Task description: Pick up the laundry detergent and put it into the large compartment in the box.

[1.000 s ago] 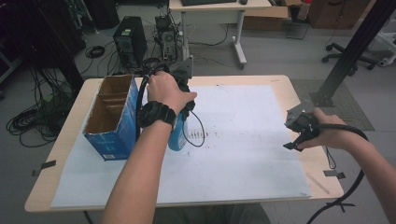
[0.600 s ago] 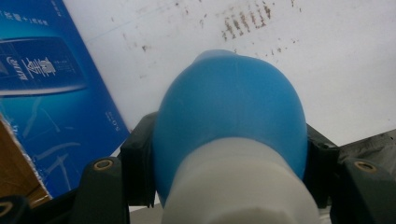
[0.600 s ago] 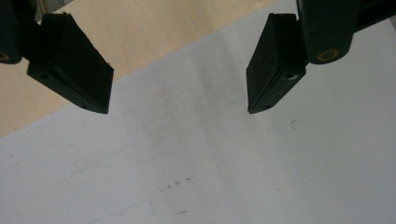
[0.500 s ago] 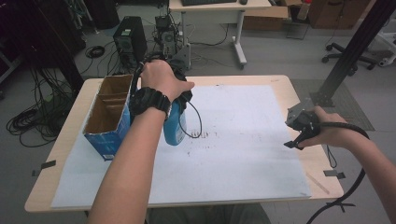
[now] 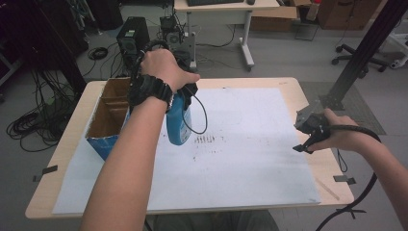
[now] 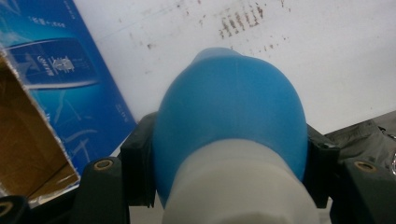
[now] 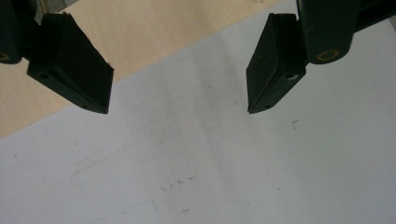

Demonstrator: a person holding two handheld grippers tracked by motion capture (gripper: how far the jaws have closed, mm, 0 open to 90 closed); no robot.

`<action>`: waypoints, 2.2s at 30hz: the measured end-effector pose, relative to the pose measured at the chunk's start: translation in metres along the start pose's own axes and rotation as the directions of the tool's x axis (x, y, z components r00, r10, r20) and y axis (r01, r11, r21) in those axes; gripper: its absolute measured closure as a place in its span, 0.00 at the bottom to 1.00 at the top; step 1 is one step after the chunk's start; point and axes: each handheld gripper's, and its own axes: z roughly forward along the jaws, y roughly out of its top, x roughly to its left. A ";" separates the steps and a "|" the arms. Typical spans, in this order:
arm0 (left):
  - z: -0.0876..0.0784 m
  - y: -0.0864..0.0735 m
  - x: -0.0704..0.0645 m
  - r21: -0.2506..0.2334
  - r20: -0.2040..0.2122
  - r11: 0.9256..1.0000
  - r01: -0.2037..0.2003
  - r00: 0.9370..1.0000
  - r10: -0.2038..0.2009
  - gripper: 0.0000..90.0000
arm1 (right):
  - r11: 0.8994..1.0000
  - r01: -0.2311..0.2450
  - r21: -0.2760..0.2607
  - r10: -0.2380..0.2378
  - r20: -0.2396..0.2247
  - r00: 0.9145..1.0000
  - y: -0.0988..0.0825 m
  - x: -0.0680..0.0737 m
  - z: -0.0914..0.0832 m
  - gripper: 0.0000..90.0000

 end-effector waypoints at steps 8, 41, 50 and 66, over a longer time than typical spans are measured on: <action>-0.013 -0.001 0.003 -0.002 0.017 1.000 -0.005 1.000 0.006 0.42 | 1.000 -0.001 -0.001 0.001 -0.001 1.000 0.000 -0.001 0.000 0.26; -0.051 0.002 0.009 -0.010 0.029 1.000 0.007 1.000 -0.007 0.42 | 1.000 0.002 -0.003 -0.002 -0.004 1.000 0.001 -0.003 0.000 0.26; -0.055 0.001 0.016 -0.010 0.026 1.000 0.022 0.999 -0.022 0.42 | 1.000 0.004 -0.004 -0.004 -0.004 1.000 0.003 -0.003 0.000 0.26; -0.061 -0.005 0.038 -0.020 0.021 0.997 0.081 0.997 -0.080 0.42 | 1.000 0.002 -0.002 -0.002 -0.003 1.000 0.002 -0.004 0.000 0.26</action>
